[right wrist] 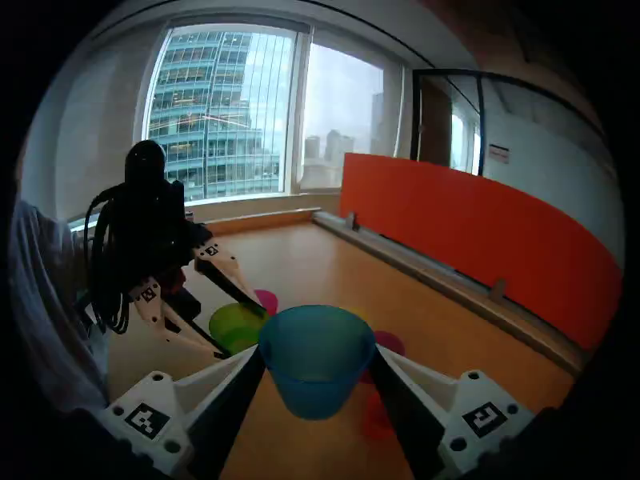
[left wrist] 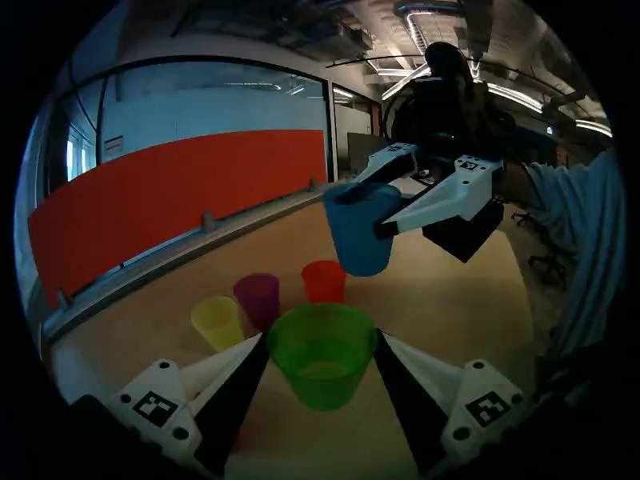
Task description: Pour water
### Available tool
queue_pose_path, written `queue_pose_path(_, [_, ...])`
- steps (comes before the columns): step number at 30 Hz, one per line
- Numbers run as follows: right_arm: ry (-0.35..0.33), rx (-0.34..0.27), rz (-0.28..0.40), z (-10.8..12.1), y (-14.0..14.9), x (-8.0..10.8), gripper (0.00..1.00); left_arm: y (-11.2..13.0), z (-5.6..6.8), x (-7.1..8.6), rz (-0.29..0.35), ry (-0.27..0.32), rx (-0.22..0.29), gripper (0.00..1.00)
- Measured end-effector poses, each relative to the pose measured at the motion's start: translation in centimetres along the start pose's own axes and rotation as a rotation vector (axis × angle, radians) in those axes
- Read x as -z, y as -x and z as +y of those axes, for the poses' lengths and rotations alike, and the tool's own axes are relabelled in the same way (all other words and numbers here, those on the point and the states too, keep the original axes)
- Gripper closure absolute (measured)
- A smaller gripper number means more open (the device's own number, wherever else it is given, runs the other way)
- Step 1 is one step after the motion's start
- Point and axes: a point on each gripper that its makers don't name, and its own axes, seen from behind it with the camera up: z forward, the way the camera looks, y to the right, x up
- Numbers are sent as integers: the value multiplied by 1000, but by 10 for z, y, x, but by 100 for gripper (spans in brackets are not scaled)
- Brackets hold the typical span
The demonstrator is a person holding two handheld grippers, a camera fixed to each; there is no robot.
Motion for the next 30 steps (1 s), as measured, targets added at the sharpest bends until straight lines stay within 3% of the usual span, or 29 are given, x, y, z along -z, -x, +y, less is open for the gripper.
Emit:
queue_pose_path(6, [-10,11,-46,-3,21,-8,8,14,2,-7,-48,5,-18,10])
queue_pose_path(30, [-42,-21,-179,-13,96,-33,8,64,7,-26,-174,34,-6,10])
